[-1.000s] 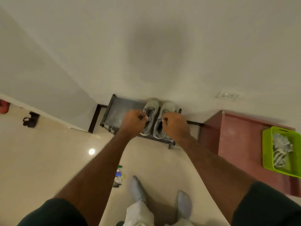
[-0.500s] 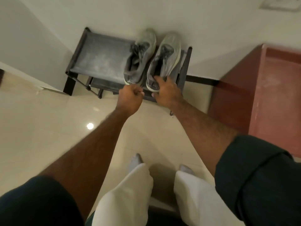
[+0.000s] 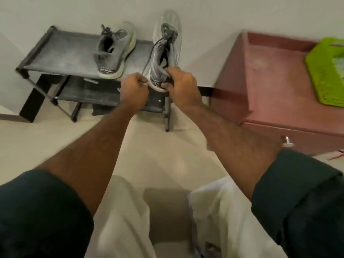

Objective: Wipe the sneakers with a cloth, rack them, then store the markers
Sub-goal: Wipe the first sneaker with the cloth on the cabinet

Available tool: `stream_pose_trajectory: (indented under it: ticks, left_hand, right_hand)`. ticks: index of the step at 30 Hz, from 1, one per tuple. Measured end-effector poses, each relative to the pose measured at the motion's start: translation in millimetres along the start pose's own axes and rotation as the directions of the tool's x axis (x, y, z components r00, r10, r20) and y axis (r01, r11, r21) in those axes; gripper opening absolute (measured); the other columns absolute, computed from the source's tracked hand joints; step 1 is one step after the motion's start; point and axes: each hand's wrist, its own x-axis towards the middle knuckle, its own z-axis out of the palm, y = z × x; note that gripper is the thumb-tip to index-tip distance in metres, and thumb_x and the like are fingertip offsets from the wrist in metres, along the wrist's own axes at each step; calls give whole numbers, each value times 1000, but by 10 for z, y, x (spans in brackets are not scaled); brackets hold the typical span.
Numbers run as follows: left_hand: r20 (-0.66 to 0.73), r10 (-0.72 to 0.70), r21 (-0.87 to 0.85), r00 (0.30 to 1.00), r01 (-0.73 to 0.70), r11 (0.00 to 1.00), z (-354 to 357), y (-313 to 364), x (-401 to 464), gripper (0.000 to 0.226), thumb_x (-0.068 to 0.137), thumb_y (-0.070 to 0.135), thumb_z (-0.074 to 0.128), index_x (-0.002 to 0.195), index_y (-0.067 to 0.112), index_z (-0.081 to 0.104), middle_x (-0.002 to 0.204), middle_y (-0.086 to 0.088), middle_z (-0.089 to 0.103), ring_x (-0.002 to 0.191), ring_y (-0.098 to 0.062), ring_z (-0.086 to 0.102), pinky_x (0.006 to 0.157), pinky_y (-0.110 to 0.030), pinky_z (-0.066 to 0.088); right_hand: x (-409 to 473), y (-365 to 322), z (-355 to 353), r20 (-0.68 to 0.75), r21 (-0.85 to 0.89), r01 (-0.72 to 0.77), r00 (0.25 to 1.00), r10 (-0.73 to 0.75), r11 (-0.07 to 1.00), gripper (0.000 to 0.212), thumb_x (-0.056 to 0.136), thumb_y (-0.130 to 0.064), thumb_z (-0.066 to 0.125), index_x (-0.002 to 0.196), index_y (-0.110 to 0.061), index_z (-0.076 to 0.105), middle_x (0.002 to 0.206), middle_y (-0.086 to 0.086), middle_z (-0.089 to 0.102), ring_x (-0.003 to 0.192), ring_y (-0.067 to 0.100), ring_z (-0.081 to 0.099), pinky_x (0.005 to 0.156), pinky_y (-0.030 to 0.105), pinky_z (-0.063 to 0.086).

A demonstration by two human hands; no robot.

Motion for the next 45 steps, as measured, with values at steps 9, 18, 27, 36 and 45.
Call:
stream_pose_trajectory:
  ticks: [9, 18, 27, 36, 45]
  left_hand:
    - [135, 232, -141, 963, -213, 967, 816, 1203, -1441, 23, 85, 14, 54, 99, 19, 71, 102, -4, 72, 95, -23, 68, 86, -32, 55]
    - [335, 418, -107, 844, -407, 907, 1125, 2075, -2025, 20, 89, 11, 52, 103, 11, 66, 100, -5, 68, 93, -24, 64, 85, -38, 55]
    - [437, 484, -167, 758, -460, 872, 1567, 2158, -1860, 55, 89, 2, 60, 141, 9, 45, 138, -8, 54, 124, -18, 50, 91, -17, 33]
    - [498, 453, -96, 740, -472, 877, 1867, 2184, -1589, 67, 85, 4, 60, 148, 19, 42, 142, -3, 52, 130, -20, 49, 97, -26, 40]
    - [470, 435, 29, 768, -506, 862, 2050, 2244, -1359, 63, 86, 26, 72, 143, 28, 45, 135, -1, 58, 130, -25, 49, 105, -47, 30]
  right_hand:
    - [-1428, 672, -1867, -167, -141, -43, 986, 20, 989, 21, 84, -18, 68, 105, -15, 62, 102, 11, 62, 85, 34, 63, 68, 39, 50]
    - [-1688, 1320, -2429, -162, -101, -349, 930, 330, 932, 39, 79, -21, 75, 116, -21, 64, 100, 11, 71, 92, 31, 66, 81, 39, 54]
    - [-1509, 1934, -2302, -35, -201, -430, 901, 432, 880, 45, 69, -7, 63, 111, -23, 61, 91, 5, 67, 85, 28, 65, 73, 41, 57]
    - [-1360, 1990, -2224, -85, -188, -436, 900, 428, 880, 34, 74, -12, 74, 105, -22, 62, 97, 9, 68, 87, 30, 64, 73, 34, 51]
    - [-1338, 2031, -2255, -247, -1, -470, 855, 455, 883, 46, 74, -22, 62, 119, -28, 56, 104, 10, 71, 90, 31, 67, 71, 38, 57]
